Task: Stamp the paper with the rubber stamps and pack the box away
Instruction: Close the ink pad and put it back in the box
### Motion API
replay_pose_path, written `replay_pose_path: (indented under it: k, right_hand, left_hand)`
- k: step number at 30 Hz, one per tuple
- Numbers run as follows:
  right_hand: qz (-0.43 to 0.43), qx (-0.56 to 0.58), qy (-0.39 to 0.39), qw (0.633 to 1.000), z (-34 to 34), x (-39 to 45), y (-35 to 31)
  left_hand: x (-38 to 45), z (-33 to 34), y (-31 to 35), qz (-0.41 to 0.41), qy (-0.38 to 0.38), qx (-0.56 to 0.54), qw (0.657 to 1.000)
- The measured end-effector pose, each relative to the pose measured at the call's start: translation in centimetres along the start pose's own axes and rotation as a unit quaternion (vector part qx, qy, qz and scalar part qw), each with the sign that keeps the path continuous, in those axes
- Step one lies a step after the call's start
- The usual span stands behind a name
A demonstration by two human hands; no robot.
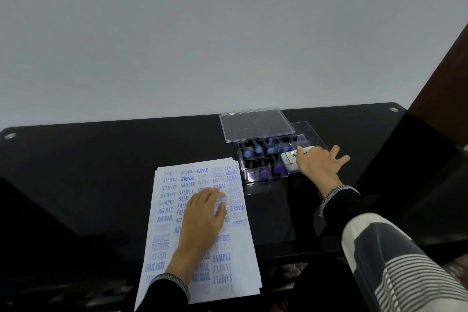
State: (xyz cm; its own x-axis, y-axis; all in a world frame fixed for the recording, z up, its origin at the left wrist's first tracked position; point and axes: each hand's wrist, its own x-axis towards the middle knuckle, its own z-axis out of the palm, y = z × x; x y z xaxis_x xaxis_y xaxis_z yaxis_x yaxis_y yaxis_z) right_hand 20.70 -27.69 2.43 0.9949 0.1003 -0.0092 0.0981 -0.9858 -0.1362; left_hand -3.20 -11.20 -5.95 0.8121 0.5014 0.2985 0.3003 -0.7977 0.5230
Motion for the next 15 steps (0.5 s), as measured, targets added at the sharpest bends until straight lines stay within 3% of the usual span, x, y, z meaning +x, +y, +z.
replay_pose_path:
  k: [10, 12, 15]
  right_hand:
    - [-0.002, -0.027, -0.082, 0.996, -0.6, 0.1, -1.0]
    - [-0.004, 0.000, -0.066, 0.998, -0.6, -0.6, -1.5]
    - [-0.049, 0.098, 0.048, 0.993, 0.2, -2.2, -2.3]
  left_hand:
    - [0.1, -0.1, 0.4, -0.007, -0.004, 0.022, 1.000]
    - [0.2, -0.1, 0.3, -0.004, -0.004, 0.022, 1.000]
    - [0.3, -0.3, 0.2, 0.006, -0.003, 0.014, 1.000]
